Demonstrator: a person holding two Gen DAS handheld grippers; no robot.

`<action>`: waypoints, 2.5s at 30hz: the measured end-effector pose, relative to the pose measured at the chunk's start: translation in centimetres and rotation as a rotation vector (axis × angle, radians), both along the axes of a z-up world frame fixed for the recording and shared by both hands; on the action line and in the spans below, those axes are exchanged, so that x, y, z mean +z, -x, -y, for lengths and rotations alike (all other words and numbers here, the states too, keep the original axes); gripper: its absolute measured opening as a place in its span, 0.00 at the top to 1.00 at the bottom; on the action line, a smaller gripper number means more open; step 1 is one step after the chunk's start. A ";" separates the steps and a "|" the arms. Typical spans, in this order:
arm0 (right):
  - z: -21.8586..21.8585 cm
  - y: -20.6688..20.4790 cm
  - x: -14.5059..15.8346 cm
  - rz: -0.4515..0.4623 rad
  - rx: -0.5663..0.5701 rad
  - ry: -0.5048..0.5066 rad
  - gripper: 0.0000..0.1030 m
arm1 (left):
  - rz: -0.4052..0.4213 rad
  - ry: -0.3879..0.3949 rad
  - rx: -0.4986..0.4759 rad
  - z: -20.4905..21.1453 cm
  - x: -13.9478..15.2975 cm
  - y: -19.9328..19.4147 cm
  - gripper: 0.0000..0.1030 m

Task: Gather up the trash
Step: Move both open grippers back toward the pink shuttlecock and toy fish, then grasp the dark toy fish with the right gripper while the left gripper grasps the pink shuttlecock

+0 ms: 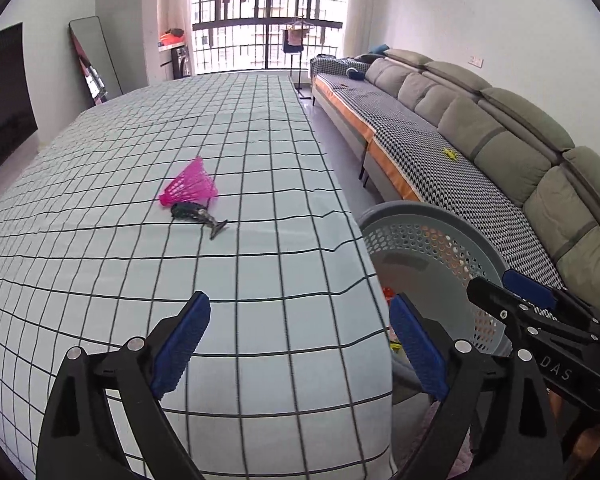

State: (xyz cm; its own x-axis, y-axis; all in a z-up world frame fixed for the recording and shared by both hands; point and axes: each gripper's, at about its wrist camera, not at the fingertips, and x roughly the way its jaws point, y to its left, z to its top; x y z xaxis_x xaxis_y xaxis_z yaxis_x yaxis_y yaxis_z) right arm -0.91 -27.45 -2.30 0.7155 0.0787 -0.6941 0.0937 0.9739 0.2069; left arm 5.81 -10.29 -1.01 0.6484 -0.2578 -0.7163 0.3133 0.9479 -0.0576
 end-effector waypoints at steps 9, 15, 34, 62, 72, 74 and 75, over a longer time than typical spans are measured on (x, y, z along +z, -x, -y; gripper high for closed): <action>-6.7 -4.5 1.2 0.006 0.122 0.030 0.40 | 0.020 0.003 0.073 -6.2 0.1 -1.3 0.13; -11.6 -8.3 1.7 0.004 0.211 0.078 0.40 | 0.036 -0.011 0.137 -10.3 0.0 -2.6 0.13; -20.6 -18.8 -3.0 -0.144 0.368 0.200 0.40 | 0.007 0.001 0.290 -18.4 -1.8 -6.1 0.12; -18.6 -15.8 -3.0 -0.130 0.353 0.105 0.84 | -0.007 -0.031 0.206 -17.5 -1.1 -8.8 0.11; -11.5 -10.5 -1.4 -0.103 0.192 0.009 0.84 | 0.052 -0.131 0.112 -12.8 -0.2 -11.6 0.11; -10.5 -9.7 -1.1 -0.094 0.177 0.002 0.84 | 0.055 -0.152 0.082 -11.7 -0.4 -12.5 0.11; -10.0 -9.5 -0.9 -0.089 0.170 -0.003 0.84 | 0.054 -0.161 0.067 -11.2 -0.5 -12.9 0.10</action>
State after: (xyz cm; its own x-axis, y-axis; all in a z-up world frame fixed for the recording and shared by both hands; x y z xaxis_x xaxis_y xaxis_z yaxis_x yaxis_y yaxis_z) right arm 8.55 -17.41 -3.22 0.6278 0.1953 -0.7535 -0.0539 0.9766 0.2082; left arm 18.72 0.91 -1.55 0.6990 -0.0982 -0.7084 0.2481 0.9623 0.1114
